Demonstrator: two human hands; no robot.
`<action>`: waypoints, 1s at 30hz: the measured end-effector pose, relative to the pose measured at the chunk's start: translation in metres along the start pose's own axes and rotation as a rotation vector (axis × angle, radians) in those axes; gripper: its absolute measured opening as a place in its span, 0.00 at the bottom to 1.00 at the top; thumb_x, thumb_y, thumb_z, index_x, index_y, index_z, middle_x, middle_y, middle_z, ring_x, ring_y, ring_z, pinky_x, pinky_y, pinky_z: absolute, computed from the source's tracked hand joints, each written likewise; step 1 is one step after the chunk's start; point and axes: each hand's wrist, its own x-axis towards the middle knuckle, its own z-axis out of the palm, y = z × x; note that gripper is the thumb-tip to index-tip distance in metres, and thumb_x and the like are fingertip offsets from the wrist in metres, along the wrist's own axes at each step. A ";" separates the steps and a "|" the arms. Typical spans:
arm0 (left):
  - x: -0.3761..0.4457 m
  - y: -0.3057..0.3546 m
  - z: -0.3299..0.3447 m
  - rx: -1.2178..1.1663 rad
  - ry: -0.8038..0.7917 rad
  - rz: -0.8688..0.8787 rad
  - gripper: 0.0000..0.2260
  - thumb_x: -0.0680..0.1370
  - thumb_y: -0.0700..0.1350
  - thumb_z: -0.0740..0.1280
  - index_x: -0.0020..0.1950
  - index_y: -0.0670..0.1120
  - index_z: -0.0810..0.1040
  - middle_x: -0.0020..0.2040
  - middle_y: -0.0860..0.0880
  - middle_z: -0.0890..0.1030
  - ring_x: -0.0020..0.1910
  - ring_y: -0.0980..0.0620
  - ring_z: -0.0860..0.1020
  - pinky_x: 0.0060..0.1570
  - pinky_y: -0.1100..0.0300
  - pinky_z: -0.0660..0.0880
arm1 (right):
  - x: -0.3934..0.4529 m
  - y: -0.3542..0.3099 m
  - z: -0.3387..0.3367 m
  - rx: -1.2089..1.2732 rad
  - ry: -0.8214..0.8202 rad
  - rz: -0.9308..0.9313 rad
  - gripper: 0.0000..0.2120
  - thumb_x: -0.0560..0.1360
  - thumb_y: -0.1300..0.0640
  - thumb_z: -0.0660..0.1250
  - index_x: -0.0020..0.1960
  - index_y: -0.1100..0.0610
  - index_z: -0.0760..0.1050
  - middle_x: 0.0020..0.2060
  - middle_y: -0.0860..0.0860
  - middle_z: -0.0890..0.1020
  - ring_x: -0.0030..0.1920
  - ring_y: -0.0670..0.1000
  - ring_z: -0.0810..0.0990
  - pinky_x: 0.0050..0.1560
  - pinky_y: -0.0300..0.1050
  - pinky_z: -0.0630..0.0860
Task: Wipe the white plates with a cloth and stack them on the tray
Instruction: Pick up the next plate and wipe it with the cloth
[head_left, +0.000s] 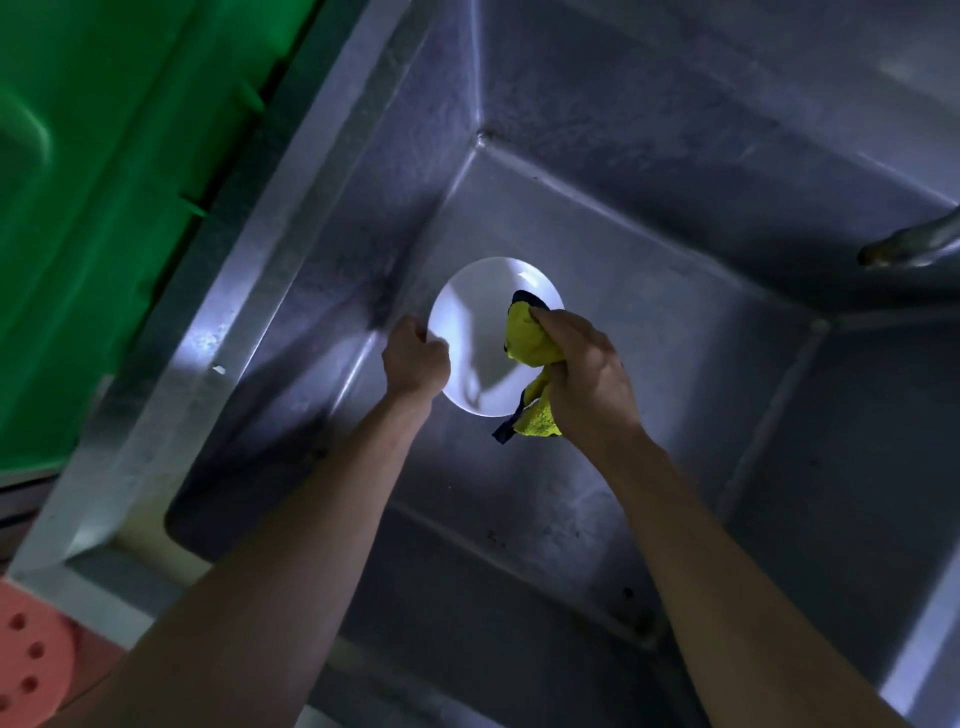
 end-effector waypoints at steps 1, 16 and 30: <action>-0.004 0.000 0.000 -0.039 -0.032 -0.028 0.08 0.75 0.34 0.62 0.53 0.36 0.75 0.43 0.46 0.76 0.43 0.49 0.73 0.38 0.58 0.71 | -0.006 0.000 -0.002 0.015 -0.001 -0.004 0.35 0.70 0.73 0.55 0.73 0.51 0.71 0.67 0.52 0.76 0.57 0.65 0.79 0.59 0.60 0.76; -0.116 0.020 -0.032 -0.411 -0.484 -0.126 0.22 0.76 0.30 0.60 0.65 0.49 0.78 0.60 0.44 0.83 0.59 0.40 0.80 0.39 0.51 0.83 | -0.093 -0.027 -0.045 -0.024 0.034 -0.001 0.33 0.70 0.63 0.53 0.74 0.52 0.70 0.72 0.51 0.72 0.70 0.62 0.69 0.67 0.60 0.70; -0.209 0.075 -0.072 -0.483 -0.727 0.065 0.21 0.76 0.30 0.60 0.64 0.45 0.80 0.58 0.39 0.83 0.55 0.39 0.83 0.49 0.44 0.82 | -0.138 -0.078 -0.102 -0.009 0.235 -0.162 0.24 0.77 0.53 0.59 0.72 0.50 0.73 0.72 0.55 0.73 0.71 0.52 0.68 0.71 0.49 0.67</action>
